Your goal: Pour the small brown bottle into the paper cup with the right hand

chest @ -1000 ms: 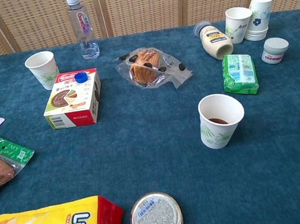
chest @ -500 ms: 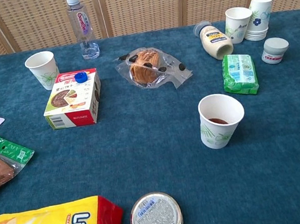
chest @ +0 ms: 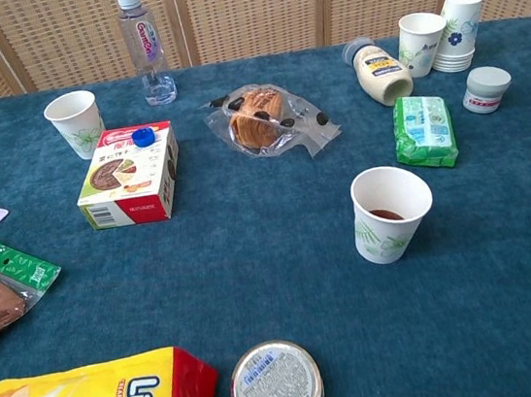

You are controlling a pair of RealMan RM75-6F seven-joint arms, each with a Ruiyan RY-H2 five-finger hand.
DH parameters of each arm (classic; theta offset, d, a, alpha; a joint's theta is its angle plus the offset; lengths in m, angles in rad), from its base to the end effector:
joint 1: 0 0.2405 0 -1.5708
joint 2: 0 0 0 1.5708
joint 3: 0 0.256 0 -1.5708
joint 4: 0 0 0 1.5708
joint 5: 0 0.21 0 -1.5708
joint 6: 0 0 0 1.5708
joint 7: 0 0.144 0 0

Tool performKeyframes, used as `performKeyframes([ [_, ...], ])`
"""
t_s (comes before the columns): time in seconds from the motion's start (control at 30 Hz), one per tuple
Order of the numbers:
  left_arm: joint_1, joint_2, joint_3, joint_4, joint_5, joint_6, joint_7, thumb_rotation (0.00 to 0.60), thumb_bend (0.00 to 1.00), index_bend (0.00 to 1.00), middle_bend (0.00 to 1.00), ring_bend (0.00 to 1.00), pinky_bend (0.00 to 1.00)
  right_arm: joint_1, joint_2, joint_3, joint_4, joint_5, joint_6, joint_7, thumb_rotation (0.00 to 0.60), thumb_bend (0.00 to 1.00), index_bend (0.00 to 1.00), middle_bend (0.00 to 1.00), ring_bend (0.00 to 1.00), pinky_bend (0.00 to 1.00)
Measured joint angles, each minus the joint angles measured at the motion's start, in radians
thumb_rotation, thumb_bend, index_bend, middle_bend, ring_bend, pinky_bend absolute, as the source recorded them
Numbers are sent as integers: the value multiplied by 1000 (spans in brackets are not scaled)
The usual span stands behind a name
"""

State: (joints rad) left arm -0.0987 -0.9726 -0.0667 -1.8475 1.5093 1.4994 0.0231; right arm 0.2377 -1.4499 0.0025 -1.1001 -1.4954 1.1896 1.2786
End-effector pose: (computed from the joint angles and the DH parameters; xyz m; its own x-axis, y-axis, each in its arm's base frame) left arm -0.2670 0.1845 0.1868 0.3335 -0.0248 0.9424 0.9411 -0.0500 -0.3344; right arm -0.3664 -0.2265 0.0585 -0.6241 -0.1852 0.7591 -0.7803 0.1971 -0.5935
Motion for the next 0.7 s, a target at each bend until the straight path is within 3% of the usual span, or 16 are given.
performKeyframes([
  [0.7, 1, 9, -2, 16, -9, 2, -34, 600, 235, 0, 0, 0, 0, -3, -46, 26, -29, 21, -10, -23, 600, 0, 0, 0, 0, 0],
])
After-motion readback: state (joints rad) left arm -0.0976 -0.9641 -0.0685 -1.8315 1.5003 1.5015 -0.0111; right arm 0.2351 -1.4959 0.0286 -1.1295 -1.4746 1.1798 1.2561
